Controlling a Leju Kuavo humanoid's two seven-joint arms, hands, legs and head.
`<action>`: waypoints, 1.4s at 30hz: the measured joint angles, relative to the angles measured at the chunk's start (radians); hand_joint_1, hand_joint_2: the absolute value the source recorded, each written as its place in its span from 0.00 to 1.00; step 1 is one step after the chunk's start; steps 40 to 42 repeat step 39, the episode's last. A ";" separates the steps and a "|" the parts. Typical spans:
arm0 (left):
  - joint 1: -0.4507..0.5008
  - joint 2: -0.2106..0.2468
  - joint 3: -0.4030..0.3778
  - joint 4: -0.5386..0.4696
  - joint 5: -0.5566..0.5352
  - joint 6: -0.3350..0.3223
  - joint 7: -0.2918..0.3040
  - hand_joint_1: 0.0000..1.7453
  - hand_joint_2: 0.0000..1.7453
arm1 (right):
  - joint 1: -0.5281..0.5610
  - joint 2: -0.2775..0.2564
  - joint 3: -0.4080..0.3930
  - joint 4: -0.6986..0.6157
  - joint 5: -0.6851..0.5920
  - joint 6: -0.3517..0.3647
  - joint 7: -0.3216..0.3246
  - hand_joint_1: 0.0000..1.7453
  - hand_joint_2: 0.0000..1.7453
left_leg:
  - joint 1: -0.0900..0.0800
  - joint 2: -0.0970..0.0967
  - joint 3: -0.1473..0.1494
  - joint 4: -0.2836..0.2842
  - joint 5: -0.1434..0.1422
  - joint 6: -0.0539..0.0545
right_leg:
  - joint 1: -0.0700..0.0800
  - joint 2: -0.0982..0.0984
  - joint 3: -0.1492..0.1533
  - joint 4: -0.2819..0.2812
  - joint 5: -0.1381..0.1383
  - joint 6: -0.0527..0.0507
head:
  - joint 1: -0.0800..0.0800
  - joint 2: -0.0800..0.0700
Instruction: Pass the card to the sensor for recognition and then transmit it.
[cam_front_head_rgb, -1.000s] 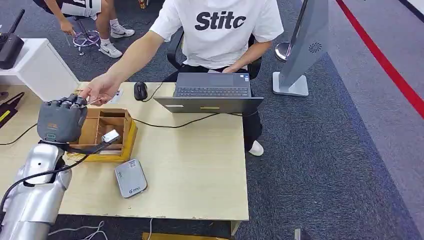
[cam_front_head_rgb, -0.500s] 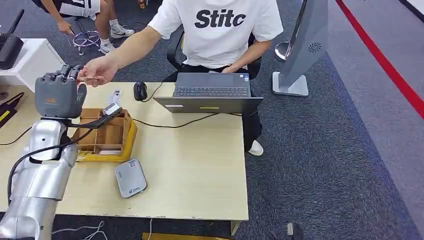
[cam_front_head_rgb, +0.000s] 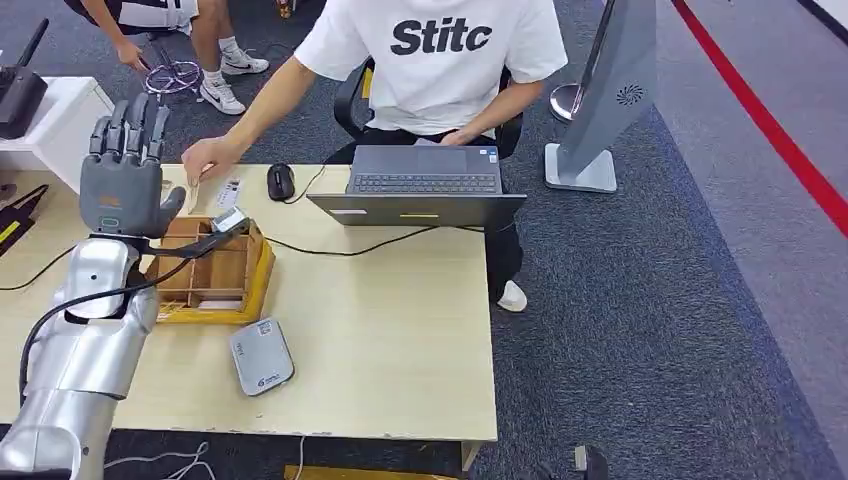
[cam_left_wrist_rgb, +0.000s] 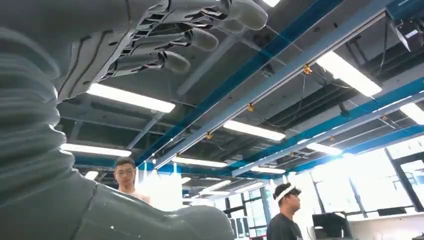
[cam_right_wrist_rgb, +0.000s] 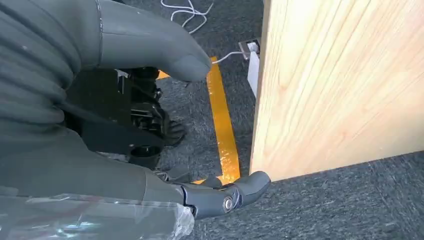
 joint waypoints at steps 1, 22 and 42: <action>0.000 0.000 0.000 0.000 0.000 0.000 -0.001 0.00 1.00 | 0.000 0.000 0.000 0.000 0.000 0.000 0.000 0.00 1.00 | 0.000 0.000 0.000 0.000 0.000 0.000 | 0.000 0.000 0.000 0.000 0.000 0.000 | 0.000 0.000; 0.432 -0.396 0.604 -0.785 1.331 -0.472 -0.392 0.00 1.00 | 0.082 -0.008 -0.109 0.000 -0.145 0.074 -0.066 0.00 1.00 | 0.001 0.002 0.000 -0.001 -0.006 0.001 | 0.000 0.002 0.002 0.000 -0.006 0.002 | 0.000 0.000; 0.570 -0.468 1.162 -0.681 1.584 -0.793 -0.393 1.00 1.00 | 0.103 -0.019 -0.205 0.000 -0.209 0.105 -0.071 1.00 1.00 | 0.000 0.003 0.002 -0.001 -0.007 0.001 | 0.000 0.002 0.003 0.000 -0.007 0.001 | 0.000 0.000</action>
